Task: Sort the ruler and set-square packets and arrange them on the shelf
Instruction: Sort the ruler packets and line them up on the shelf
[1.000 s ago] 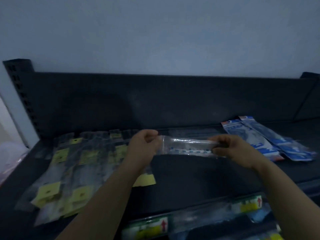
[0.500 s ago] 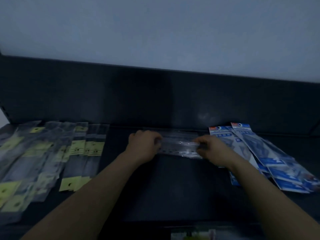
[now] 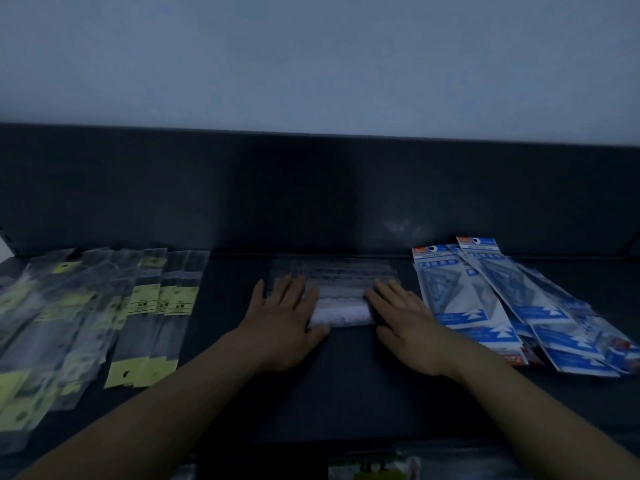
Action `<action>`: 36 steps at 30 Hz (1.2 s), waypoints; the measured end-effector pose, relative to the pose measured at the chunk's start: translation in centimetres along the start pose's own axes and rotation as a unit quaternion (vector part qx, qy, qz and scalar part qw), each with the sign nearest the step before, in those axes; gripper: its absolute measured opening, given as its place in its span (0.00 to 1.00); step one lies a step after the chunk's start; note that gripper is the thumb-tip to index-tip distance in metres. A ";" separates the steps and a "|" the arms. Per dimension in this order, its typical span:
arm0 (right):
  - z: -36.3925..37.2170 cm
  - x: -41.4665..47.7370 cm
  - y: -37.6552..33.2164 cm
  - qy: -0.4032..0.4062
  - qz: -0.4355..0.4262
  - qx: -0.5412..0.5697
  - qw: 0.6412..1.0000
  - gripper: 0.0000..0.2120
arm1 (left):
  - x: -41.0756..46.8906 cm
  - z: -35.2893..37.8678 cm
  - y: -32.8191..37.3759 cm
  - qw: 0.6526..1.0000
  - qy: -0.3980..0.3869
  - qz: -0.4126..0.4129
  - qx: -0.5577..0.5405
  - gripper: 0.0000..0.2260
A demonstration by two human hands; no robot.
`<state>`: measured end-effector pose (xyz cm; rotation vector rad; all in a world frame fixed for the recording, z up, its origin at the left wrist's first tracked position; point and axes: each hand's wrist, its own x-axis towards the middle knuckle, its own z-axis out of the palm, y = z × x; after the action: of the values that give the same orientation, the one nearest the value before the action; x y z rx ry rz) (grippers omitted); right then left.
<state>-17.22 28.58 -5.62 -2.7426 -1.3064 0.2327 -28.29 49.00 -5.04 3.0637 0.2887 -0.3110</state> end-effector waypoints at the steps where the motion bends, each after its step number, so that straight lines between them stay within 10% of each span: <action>1: 0.1 -0.5 0.0 -0.004 -0.005 0.001 1.000 0.31 | -0.3 0.0 0.0 1.000 -0.005 0.003 0.000 0.32; 16: 0.1 -4.7 -1.1 -0.050 0.006 0.020 0.999 0.33 | -3.3 0.9 -0.1 0.997 0.031 -0.021 -0.068 0.29; 25: -1.5 -3.1 -3.5 0.069 -0.016 0.061 0.996 0.31 | -7.2 -1.2 -0.6 0.944 0.281 -0.031 -0.172 0.16; 36: -1.6 1.7 -13.2 0.059 -0.088 0.073 0.992 0.27 | -14.3 -1.4 -11.3 0.901 0.334 -0.178 -0.213 0.13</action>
<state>-25.94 38.11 -2.22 -2.4641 -1.4275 0.1426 -43.93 57.62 -1.11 2.5487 0.8177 0.7214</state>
